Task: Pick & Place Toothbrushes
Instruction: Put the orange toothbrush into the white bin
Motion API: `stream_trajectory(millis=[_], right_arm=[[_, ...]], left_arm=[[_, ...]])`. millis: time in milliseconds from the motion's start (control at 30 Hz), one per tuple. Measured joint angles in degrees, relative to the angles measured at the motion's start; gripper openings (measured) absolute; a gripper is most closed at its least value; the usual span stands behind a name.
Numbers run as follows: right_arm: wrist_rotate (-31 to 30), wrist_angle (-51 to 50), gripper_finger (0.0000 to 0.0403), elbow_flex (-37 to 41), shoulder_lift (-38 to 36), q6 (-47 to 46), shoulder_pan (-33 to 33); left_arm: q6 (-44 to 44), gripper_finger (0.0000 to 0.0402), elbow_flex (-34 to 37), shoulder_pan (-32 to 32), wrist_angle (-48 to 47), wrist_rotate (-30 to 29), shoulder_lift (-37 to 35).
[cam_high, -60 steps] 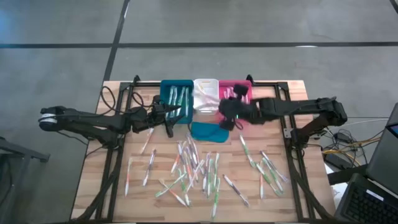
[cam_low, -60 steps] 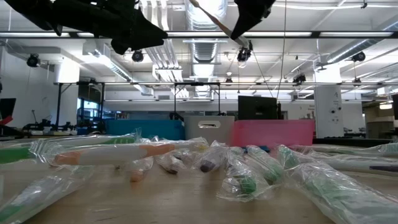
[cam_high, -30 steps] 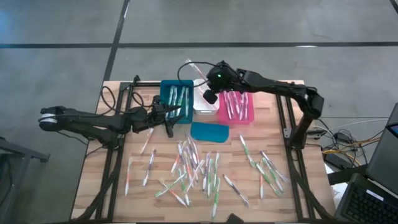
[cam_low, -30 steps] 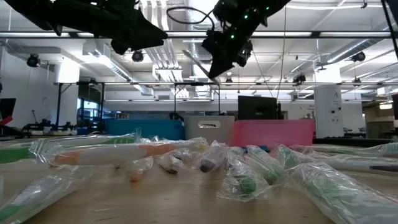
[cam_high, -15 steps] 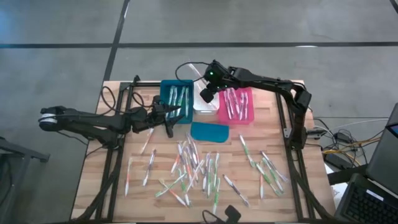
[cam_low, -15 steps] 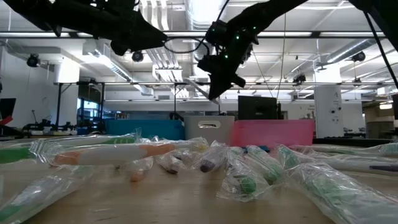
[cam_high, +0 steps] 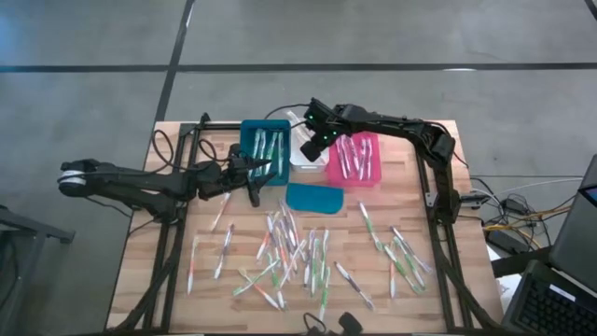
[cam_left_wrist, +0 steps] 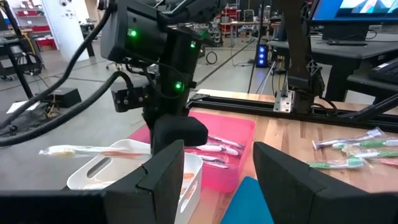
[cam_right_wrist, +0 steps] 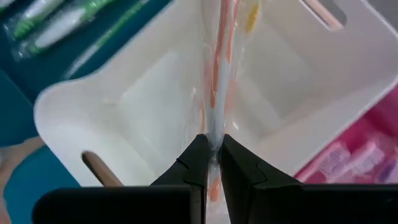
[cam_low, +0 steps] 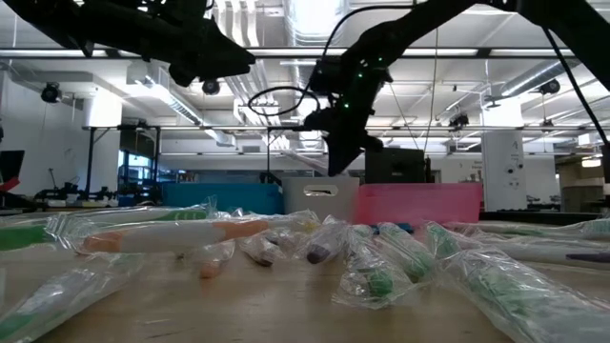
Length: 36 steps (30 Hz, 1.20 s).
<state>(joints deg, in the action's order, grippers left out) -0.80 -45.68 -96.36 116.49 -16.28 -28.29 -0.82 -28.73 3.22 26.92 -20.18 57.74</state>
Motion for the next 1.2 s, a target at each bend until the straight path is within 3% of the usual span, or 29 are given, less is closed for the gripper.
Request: stream_trajectory(millis=[467,1200], right_arm=[[0.0,-1.6,0.0022,1.0,0.0,-1.8,0.2],[1.5,4.9,0.0037,8.7,0.0,-2.6,0.2]], left_arm=[[0.0,0.0197,0.0,0.0,0.0,0.0,0.0],[0.0,0.0197,0.0,0.0,0.0,0.0,0.0]])
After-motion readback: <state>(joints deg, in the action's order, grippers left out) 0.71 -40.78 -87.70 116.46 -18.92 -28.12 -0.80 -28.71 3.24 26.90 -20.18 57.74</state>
